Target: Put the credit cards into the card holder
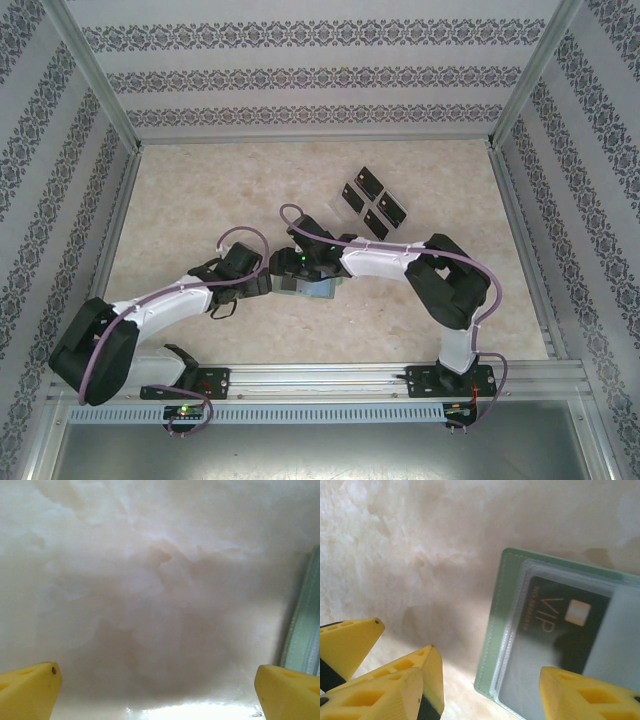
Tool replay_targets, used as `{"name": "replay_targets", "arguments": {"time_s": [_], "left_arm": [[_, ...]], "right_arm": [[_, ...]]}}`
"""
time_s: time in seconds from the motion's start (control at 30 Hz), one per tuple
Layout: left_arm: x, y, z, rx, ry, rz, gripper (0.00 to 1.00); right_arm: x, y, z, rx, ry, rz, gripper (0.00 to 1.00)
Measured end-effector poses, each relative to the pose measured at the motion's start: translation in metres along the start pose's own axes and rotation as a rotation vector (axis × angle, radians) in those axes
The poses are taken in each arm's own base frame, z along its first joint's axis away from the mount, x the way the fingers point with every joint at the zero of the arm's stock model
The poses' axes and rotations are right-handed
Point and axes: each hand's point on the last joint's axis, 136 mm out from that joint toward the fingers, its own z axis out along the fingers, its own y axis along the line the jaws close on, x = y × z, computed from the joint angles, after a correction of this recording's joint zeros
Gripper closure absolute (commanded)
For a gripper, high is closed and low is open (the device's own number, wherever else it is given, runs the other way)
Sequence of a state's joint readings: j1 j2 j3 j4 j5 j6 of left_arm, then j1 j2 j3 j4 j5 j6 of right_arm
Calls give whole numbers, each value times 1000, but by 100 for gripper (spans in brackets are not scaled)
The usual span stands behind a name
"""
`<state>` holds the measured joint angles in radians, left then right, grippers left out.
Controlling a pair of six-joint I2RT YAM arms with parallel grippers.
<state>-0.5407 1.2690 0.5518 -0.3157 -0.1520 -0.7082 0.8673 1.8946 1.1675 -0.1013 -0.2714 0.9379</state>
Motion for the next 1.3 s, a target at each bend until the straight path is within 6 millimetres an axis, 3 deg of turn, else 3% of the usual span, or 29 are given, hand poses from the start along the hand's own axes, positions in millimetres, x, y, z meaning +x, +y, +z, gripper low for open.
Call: {"name": "replay_targets", "arguments": {"time_s": [0.53,0.7,0.8,0.9,1.03,1.23,1.3], "left_arm": [[-4,43,-19,-136,-88,-93,0],[-9,39,-23,-111,-105,-109,0],[-5,23,-24,-39,-70,-76,0],[-3,3,-26,38,-45,-38,0],[-3,-7,-23,70,-23,-26,0],[-2,-12,-19,77,2,-4,0],[-3,-14,-19,79,1,-1,0]], "right_arm": [[-2,43,21,-17,123,-72,37],[-13,46,10,24,92,-115,37],[-31,44,-6,32,-1,-124,37],[-42,31,-39,61,-102,-116,37],[-44,-4,-71,139,-186,-88,37],[-14,-68,-66,287,-144,-57,38],[-6,-80,-63,313,-127,-50,38]]}}
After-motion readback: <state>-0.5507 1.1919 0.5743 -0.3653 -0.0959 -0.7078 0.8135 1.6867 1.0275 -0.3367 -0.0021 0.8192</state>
